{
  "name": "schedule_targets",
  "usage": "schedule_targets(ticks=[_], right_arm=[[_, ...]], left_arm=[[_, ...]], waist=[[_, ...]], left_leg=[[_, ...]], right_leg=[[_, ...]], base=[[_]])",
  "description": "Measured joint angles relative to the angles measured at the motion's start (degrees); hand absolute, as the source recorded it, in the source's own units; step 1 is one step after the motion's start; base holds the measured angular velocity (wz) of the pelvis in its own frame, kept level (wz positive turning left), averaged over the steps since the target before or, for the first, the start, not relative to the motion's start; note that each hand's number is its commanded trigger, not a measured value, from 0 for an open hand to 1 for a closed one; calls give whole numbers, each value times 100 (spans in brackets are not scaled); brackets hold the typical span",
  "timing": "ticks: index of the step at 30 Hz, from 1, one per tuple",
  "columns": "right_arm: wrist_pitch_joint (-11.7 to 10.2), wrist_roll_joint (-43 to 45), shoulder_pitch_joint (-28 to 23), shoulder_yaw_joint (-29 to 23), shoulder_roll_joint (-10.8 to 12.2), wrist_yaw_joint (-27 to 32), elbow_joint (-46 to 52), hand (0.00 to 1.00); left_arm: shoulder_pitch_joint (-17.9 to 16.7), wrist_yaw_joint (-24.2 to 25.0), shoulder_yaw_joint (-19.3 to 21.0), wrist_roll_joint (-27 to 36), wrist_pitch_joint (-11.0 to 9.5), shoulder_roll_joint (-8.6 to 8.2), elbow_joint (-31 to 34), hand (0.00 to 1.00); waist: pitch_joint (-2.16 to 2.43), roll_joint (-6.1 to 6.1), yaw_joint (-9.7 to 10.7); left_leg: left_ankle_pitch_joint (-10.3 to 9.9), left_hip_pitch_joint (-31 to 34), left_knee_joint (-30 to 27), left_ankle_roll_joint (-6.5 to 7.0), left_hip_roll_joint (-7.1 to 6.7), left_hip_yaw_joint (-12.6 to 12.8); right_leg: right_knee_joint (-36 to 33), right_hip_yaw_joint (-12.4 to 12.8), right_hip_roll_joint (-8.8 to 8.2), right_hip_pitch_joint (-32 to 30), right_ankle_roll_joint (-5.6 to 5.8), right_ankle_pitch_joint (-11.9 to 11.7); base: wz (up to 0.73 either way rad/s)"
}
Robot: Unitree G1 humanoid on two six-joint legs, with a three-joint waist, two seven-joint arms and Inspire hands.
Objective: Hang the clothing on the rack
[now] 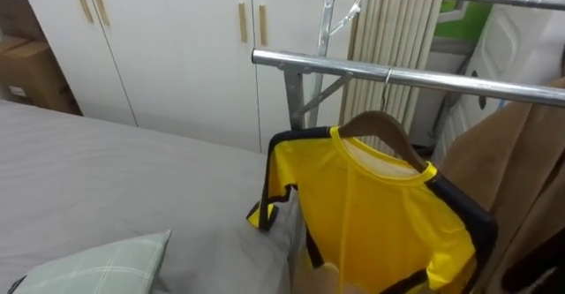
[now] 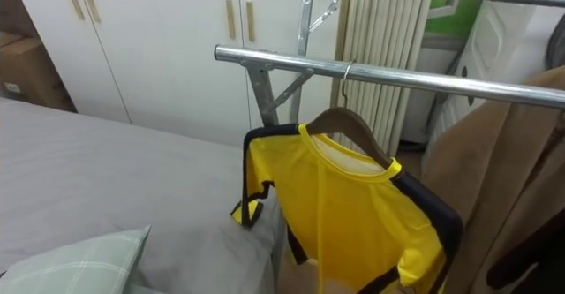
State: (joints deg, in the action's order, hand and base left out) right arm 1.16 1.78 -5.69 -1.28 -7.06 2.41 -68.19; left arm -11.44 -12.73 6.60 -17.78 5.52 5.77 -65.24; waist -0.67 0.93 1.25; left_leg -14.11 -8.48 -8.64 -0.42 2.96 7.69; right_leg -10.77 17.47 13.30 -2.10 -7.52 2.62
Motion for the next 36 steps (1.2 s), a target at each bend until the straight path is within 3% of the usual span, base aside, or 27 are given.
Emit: schedule_targets(ticks=[5,9,12,15,19,23,25,27,29,31,33,34,35,36], right_arm=[[-48,-663,-59,69,-56,-429,109,0],[-63,-937,-66,134,-69,-739,98,0],[-111,-1218,-81,138,-73,-951,84,0],[-110,-1282,-50,184,-139,-1104,94,0],[-103,-1264,-31,168,-204,-1269,90,0],[-95,-1238,1,85,-287,-1393,60,0],[-85,-1214,-2,30,-293,-1387,61,0],[-66,-1150,-7,-12,-302,-1370,59,0],[-42,-1148,-7,-12,-321,-1316,61,0],[-30,-1126,-1,-70,-324,-1295,60,0],[-23,-1013,3,-126,-324,-1260,60,0],[-17,-977,-5,-136,-323,-1238,57,0],[-7,-917,-17,-195,-323,-1196,39,0],[-31,-968,5,-250,-369,-1144,25,0]], left_arm=[[-59,123,-6,28,-156,15,2,0],[-98,243,2,36,-225,60,-4,0],[-124,332,-7,107,-312,86,-8,0],[-187,479,-84,265,-398,83,-8,0],[-96,727,-79,259,-420,33,-13,0],[-109,963,-103,267,-413,82,-13,0],[-104,1051,-103,259,-408,115,-12,0],[-79,1126,-1,265,-385,171,9,0],[-55,1178,-3,266,-330,214,32,0],[-34,1220,-9,263,-303,232,107,0],[-50,1233,-10,263,-297,241,105,0],[-64,1242,-13,263,-296,241,104,0],[-94,1296,-38,267,-293,224,109,0],[-110,1343,-66,369,-302,191,108,0]], waist=[[19,41,7],[29,-28,13],[49,-59,11],[72,-11,-8],[83,15,61],[59,45,147],[57,56,166],[47,42,171],[36,48,171],[34,37,176],[38,-3,175],[45,-18,179],[62,10,164],[90,224,96]], left_leg=[[1,121,-83,-50,32,-45],[48,193,-269,-122,38,-57],[48,195,-327,-124,41,-59],[52,300,-432,-133,32,-45],[78,493,-596,-182,49,126],[98,712,-944,-224,167,697],[43,828,-1338,-218,288,1120],[-103,970,-2103,-186,575,1555],[-203,996,-2506,-157,782,1749],[-229,984,-2702,-136,824,1798],[-252,873,-2466,-96,749,1876],[-259,819,-2329,-81,692,1903],[-314,714,-2008,14,613,1968],[-461,696,-1848,-98,733,2041]], right_leg=[[-22,-41,16,-49,-52,34],[-12,-54,10,-13,-110,79],[-74,-346,-64,-51,-160,160],[-203,-426,-91,-124,-170,268],[-293,-1028,-287,-217,-276,362],[-425,-1740,-540,-209,-279,630],[-538,-2080,-645,-178,-310,757],[-788,-2527,-764,-186,-334,999],[-930,-2830,-827,-194,-328,1149],[-1033,-3090,-901,-213,-248,1269],[-1026,-3534,-1011,-197,-43,1354],[-1021,-3633,-1033,-189,87,1367],[-1008,-3815,-1028,-166,680,1393],[-1669,-3968,-1170,-405,785,1611]], base=[[7],[15],[26],[33],[70],[95],[97],[105],[107],[102],[103],[96],[82],[90]])
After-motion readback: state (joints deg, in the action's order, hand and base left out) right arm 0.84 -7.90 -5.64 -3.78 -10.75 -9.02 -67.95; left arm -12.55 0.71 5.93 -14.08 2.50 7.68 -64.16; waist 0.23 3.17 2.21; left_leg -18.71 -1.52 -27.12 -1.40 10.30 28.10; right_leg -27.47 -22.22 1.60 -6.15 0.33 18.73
